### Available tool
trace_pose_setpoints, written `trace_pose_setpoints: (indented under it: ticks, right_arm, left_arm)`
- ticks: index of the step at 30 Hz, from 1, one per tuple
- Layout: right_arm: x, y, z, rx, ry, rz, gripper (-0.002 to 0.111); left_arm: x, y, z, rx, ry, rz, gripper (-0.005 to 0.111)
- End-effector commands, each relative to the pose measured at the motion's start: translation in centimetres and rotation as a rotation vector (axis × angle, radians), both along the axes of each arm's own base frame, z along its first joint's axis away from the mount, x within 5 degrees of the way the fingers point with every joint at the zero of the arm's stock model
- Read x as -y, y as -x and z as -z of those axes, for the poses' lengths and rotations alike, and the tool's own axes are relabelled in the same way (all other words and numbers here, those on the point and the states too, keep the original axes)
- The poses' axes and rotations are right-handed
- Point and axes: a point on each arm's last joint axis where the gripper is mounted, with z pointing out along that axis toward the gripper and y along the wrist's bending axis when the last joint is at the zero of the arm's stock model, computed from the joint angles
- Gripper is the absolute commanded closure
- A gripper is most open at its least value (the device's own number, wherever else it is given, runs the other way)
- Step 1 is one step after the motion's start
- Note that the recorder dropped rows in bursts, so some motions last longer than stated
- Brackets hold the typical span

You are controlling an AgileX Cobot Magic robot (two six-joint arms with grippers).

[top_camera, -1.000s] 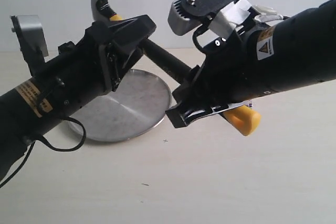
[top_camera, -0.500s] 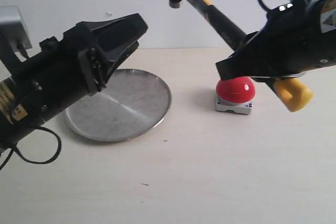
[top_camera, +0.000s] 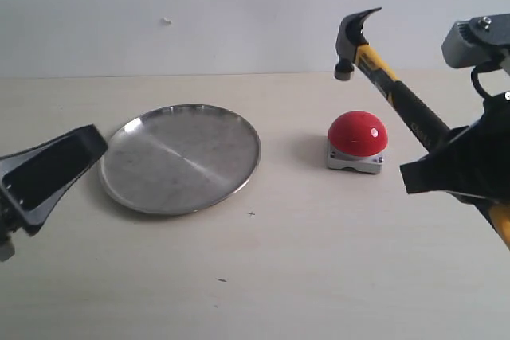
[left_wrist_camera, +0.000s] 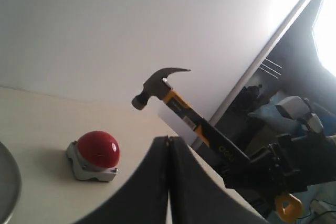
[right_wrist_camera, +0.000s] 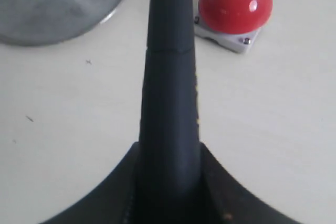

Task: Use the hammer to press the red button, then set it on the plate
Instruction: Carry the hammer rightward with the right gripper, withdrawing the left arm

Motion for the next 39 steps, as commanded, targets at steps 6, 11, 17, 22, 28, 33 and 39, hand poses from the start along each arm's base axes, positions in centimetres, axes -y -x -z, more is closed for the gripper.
trace_pose_setpoints:
  ticks: [6, 11, 17, 22, 28, 33, 39]
  right_arm:
    - [1.4, -0.7, 0.1, 0.039, 0.069, 0.160, 0.108]
    - [1.3, -1.1, 0.8, 0.005, 0.108, 0.157, 0.108]
    - [3.3, -2.1, 1.3, -0.010, 0.165, 0.227, 0.108]
    - [5.4, -2.2, 0.9, -0.006, 0.187, 0.286, 0.108]
    - [7.1, -1.4, 1.2, 0.105, 0.096, 0.353, 0.108]
    - [5.0, -1.7, 2.6, 0.046, -0.048, 0.195, 0.108]
    - [3.9, -3.1, 4.6, -0.027, -0.078, 0.108, 0.108]
  left_arm:
    - [-2.4, 2.2, 1.3, 0.064, -0.164, -0.102, 0.107]
    - [-3.1, 2.1, 1.0, 0.109, -0.206, -0.180, 0.107]
    - [-3.7, 2.3, 1.0, 0.107, -0.260, -0.222, 0.107]
    - [-4.7, 2.5, 0.6, 0.126, -0.267, -0.304, 0.107]
    - [-5.7, 3.4, -0.1, 0.162, -0.269, -0.351, 0.107]
    - [-6.2, 4.2, -0.3, 0.185, -0.276, -0.351, 0.107]
    - [-6.2, 4.3, -0.3, 0.186, -0.274, -0.350, 0.107]
